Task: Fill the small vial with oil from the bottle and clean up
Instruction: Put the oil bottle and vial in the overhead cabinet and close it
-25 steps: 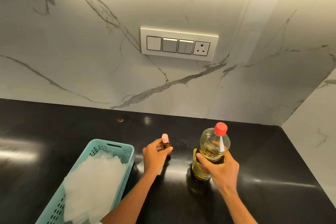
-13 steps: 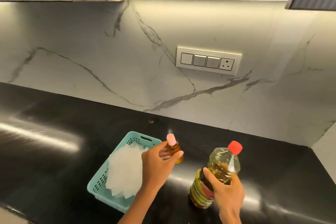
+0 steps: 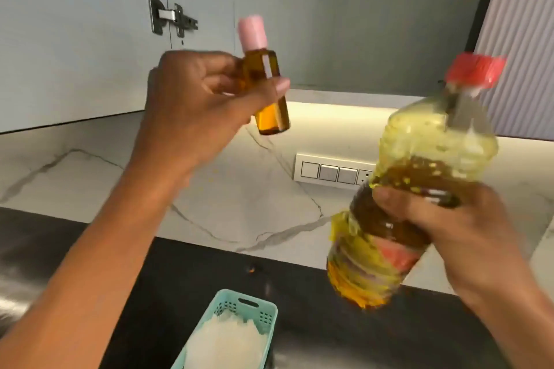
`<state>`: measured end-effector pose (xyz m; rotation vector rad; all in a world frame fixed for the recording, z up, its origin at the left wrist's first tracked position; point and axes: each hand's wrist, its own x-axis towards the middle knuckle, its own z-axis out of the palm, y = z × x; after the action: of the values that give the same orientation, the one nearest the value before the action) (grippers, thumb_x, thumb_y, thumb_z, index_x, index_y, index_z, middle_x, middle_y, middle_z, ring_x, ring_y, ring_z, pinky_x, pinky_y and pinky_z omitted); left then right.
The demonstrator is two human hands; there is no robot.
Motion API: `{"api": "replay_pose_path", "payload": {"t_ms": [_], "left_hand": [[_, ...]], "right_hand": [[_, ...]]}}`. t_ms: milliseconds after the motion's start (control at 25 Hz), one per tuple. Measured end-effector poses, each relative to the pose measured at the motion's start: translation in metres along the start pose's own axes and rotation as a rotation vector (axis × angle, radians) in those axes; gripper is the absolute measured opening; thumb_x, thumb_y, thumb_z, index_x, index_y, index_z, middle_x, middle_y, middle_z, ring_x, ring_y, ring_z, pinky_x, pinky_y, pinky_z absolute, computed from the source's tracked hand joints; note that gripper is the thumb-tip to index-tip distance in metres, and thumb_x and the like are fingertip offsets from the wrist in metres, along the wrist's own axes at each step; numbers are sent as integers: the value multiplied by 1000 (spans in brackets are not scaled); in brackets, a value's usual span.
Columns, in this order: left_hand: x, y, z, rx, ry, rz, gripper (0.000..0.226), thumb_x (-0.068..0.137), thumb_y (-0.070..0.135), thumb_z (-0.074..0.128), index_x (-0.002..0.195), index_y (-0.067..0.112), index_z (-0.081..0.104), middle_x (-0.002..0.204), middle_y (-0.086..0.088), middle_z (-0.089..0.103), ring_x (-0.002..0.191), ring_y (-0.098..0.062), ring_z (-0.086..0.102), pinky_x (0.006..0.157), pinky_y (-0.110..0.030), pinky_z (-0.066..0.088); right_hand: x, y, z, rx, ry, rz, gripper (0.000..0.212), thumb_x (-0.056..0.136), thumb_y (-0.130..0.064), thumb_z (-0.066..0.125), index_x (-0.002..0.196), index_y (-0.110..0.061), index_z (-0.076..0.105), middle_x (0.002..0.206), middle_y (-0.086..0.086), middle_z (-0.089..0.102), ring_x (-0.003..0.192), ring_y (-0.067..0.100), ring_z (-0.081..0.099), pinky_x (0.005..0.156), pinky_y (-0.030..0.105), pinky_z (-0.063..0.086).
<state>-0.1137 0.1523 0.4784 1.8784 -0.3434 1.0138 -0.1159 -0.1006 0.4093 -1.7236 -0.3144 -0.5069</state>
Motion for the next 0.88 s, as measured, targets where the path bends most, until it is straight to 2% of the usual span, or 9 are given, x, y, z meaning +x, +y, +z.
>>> {"api": "replay_pose_path", "payload": {"t_ms": [120,200,280,400,440,560,680,760,880], "left_hand": [[70,15,-13,93,-38,-6,50,73,51,82,110,17,74,100,4,77,75,-4,77,71,-25,64],[111,8,-4,181,-62,-61,50,74,49,84,108,15,71,101,3,74,75,-7,76,73,-27,63],[141,-10,9,238,-112,-145,45,74,46,86,102,15,68,98,-1,73,77,-15,77,82,-34,63],[170,-39,27,277,-136,-190,51,74,47,86,104,9,69,101,-7,76,81,-21,77,88,-39,62],[178,-48,33,313,-126,-174,52,74,50,86,101,9,69,99,-8,76,79,-22,77,85,-38,61],[195,-69,47,405,-180,-175,46,73,50,87,89,14,64,93,-7,75,68,-18,74,59,-25,52],[214,-87,59,344,-237,-241,44,75,40,88,98,13,61,101,-10,72,77,-23,75,59,-23,56],[226,-98,67,309,-254,-272,45,77,36,88,101,12,59,105,-11,70,79,-24,75,64,-25,60],[240,-115,79,437,-247,-248,51,78,42,85,108,11,58,100,-7,63,59,-18,60,47,-20,43]], "right_hand": [[65,-83,5,64,-58,-158,41,53,-42,87,87,-21,76,89,-4,77,84,14,74,70,31,56],[106,-121,15,62,-27,-204,48,55,-44,88,95,-21,72,92,-5,77,85,12,74,73,31,57],[141,-146,33,58,73,-213,59,52,-49,89,100,-22,68,89,-7,77,78,7,74,69,27,59],[186,-156,68,75,194,-143,58,42,-48,92,87,-23,65,79,-8,75,64,6,73,56,24,59],[200,-154,79,59,205,-115,58,40,-48,93,85,-23,66,79,-7,75,63,7,73,55,25,59],[237,-138,103,-16,230,-30,60,37,-50,93,84,-23,66,79,-5,74,60,10,72,55,28,60],[269,-122,118,-45,258,25,58,39,-48,94,78,-19,63,74,0,72,47,11,69,44,26,56],[287,-115,124,-93,233,35,59,44,-47,94,84,-18,62,83,2,73,57,13,72,50,27,58],[296,-111,120,-298,43,87,71,49,-59,88,97,-17,57,103,-1,67,84,15,65,68,32,55]]}}
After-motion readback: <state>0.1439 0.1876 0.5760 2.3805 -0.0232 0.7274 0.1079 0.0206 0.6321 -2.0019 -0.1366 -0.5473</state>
